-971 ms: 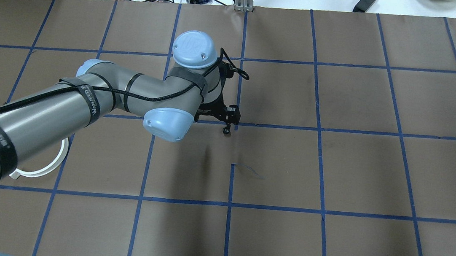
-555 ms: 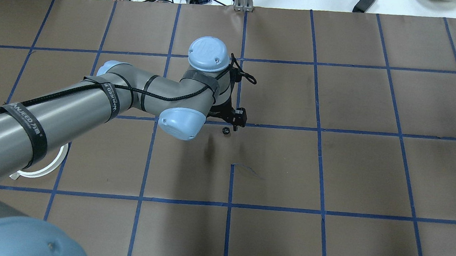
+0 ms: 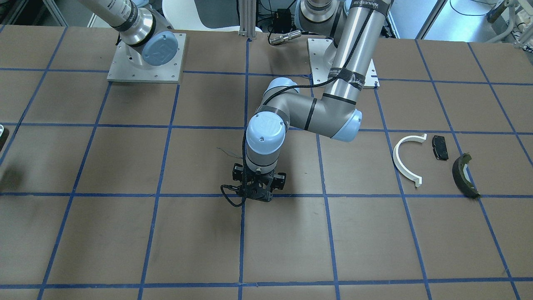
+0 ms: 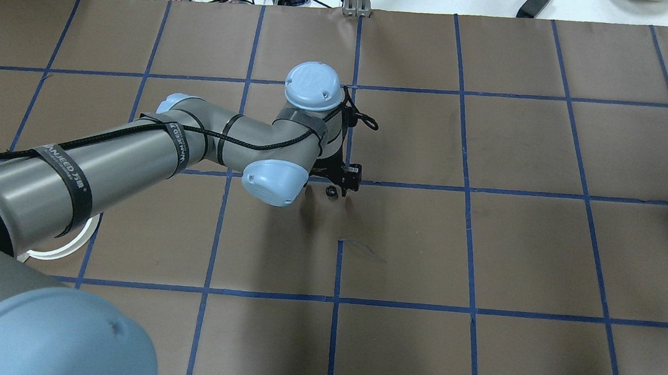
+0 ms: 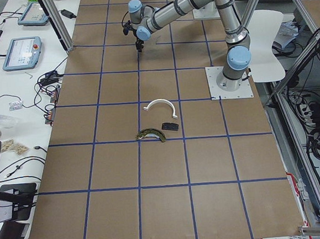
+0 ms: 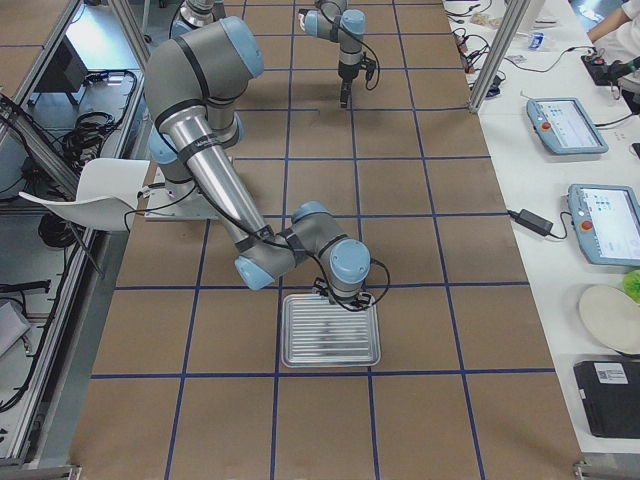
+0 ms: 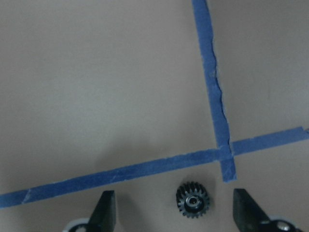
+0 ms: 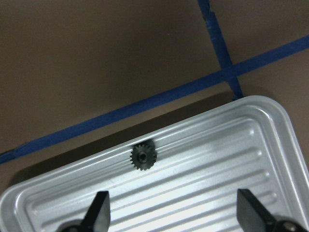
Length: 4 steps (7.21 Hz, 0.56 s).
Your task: Place bearing gear from tray to pile
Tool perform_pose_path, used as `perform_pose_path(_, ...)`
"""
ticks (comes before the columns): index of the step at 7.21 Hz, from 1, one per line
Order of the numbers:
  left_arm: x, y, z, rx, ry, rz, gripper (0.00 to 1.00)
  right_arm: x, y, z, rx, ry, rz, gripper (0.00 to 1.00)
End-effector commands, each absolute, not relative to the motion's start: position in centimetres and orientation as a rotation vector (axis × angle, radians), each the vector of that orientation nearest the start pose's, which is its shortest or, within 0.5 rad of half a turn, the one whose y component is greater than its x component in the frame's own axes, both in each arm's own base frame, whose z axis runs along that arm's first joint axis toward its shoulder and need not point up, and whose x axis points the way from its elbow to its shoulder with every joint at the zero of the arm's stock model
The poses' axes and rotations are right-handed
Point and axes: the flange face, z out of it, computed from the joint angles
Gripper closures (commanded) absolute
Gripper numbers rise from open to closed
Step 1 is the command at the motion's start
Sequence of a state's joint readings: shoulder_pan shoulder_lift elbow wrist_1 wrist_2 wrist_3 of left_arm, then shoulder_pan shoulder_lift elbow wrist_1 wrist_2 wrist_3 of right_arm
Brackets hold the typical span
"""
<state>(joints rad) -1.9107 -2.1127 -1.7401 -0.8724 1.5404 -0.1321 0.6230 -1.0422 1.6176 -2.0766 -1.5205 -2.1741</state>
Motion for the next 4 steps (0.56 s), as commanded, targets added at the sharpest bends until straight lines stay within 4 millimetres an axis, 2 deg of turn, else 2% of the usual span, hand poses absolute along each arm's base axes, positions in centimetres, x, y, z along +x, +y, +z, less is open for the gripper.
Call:
perform_pose_path(1, -33.4, -53.4, 16.9, 0.332, 3.152, 0.033, 0.63, -43.7, -48.3, 19.4, -1.757, 2.498, -0.091, 0.14)
perform_pose_path(2, -33.4, -53.4, 16.9, 0.332, 3.152, 0.033, 0.88, -43.3, -47.9, 19.2, -1.735, 2.502, -0.085, 0.19)
perform_pose_path(3, -33.4, -53.4, 16.9, 0.334, 3.149, 0.03, 1.0, -42.4, -47.4, 17.8, -1.718, 2.478, -0.095, 0.19)
perform_pose_path(4, -33.4, -53.4, 17.0, 0.342, 3.151, 0.031, 1.0, -42.0, -47.2, 17.3, -1.728, 2.514, -0.103, 0.19)
